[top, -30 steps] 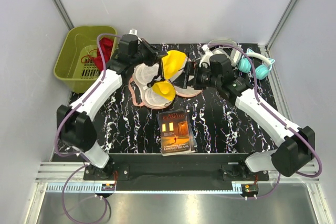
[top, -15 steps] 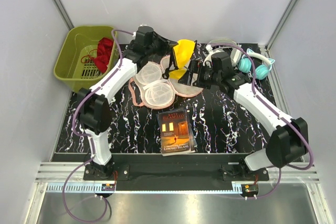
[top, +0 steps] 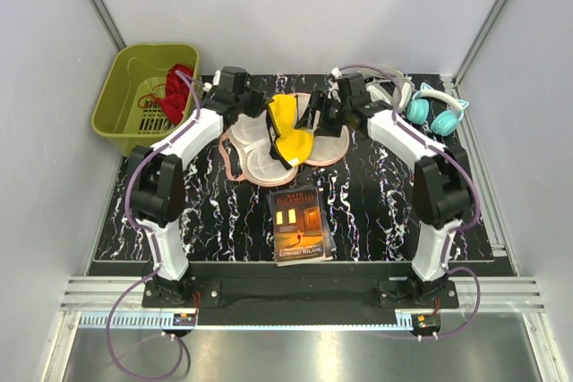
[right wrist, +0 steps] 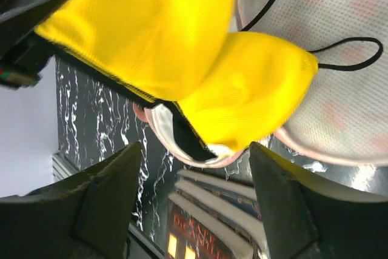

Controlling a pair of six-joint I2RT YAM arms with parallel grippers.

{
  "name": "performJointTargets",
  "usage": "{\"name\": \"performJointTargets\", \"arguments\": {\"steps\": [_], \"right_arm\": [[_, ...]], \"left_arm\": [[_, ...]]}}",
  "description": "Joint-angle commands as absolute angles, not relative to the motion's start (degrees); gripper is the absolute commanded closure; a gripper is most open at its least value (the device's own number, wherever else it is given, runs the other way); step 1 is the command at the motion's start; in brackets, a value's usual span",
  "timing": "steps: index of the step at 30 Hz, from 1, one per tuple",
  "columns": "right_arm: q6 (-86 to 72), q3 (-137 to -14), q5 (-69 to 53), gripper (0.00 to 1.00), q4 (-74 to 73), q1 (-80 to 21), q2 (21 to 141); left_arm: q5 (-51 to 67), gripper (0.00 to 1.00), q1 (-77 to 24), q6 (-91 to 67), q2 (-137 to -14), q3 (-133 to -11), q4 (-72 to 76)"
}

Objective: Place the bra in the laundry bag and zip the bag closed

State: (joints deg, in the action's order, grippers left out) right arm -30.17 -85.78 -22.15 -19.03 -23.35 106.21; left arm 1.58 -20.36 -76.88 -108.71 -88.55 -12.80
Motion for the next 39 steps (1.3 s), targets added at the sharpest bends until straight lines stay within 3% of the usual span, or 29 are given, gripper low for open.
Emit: {"name": "performJointTargets", "arguments": {"steps": [1,9,20,25,28,32,35,39], "right_arm": [[-34.4,-92.3,-26.1,0.26,-18.3,-23.2,113.5],[-40.0,-93.5,-26.8,0.24,-18.3,-23.4,118.6],[-41.7,-94.3,-25.7,0.24,-18.5,-23.4,122.5],[-41.3,-97.4,-25.3,0.29,-18.3,-23.4,125.8],[-41.3,-98.0,-25.2,0.45,-18.3,-23.4,126.6],[-42.0,-98.5,-27.8,0.9,-18.2,-23.6,127.4],[-42.8,-97.7,-27.9,0.99,-16.9,-24.8,126.6],[-44.2,-96.2,-27.8,1.0,-13.1,-26.3,125.8]], "left_arm": [[4.9,1.0,-15.9,-69.5,-107.8,-86.7,-5.5],[16.1,1.0,-10.9,-61.1,-113.6,-86.6,-5.6],[21.4,1.0,-8.4,-56.9,-118.3,-88.9,-7.4],[22.9,1.0,-7.7,-56.0,-119.4,-89.7,-7.5],[23.6,1.0,-6.8,-54.7,-120.0,-90.4,-8.1],[24.1,1.0,-5.5,-51.0,-122.0,-93.0,-12.9],[23.4,1.0,-4.7,-48.5,-123.7,-94.7,-15.6],[24.3,1.0,-4.4,-46.4,-126.5,-98.3,-17.8]]}}
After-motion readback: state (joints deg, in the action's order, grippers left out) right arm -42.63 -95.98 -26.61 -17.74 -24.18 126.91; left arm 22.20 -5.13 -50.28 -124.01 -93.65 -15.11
